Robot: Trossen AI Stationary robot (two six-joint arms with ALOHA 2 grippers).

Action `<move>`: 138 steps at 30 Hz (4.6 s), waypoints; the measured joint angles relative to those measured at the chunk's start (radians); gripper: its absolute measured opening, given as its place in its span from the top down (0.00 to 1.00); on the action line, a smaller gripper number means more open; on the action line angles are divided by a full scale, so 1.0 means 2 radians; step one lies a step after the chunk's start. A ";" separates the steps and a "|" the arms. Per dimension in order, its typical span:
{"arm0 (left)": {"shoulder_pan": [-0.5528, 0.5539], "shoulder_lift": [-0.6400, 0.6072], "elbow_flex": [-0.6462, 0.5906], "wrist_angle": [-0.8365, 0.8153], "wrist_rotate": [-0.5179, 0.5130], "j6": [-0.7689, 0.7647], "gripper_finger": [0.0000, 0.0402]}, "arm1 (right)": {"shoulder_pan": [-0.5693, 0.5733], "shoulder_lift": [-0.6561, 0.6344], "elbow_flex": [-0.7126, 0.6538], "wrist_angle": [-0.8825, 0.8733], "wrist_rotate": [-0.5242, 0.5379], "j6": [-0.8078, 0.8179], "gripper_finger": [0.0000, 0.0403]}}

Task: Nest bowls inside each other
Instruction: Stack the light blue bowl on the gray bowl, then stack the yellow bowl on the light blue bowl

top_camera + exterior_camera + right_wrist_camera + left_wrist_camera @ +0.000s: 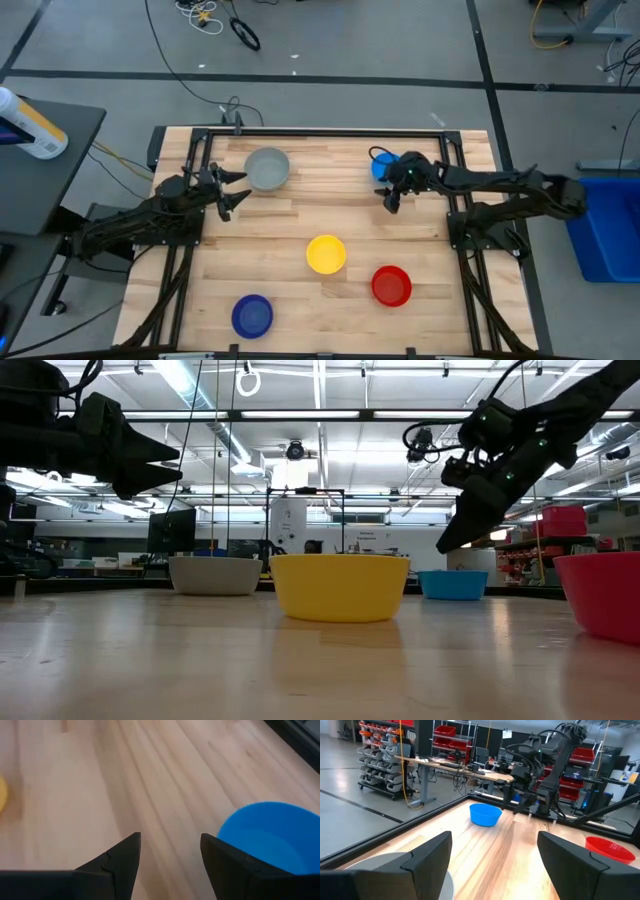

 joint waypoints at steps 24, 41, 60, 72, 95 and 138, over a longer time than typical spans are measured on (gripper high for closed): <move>0.000 0.000 0.000 -0.002 0.002 0.005 0.24 | -0.060 0.115 0.000 0.087 -0.001 -0.021 0.65; 0.000 0.000 -0.001 -0.002 0.000 0.022 0.24 | -0.037 0.115 0.000 0.155 0.005 0.000 0.99; 0.000 0.000 -0.001 -0.002 -0.001 0.022 0.24 | 0.050 0.288 0.163 0.395 -0.047 0.020 1.00; 0.000 0.000 -0.001 -0.002 -0.002 0.029 0.24 | 0.058 0.422 0.382 0.332 -0.130 0.004 1.00; 0.000 0.000 -0.001 -0.002 0.000 0.027 0.24 | 0.070 0.550 0.548 0.250 -0.162 0.020 1.00; 0.000 0.000 -0.001 -0.002 0.000 0.022 0.24 | 0.065 0.550 0.549 0.214 -0.058 -0.003 0.74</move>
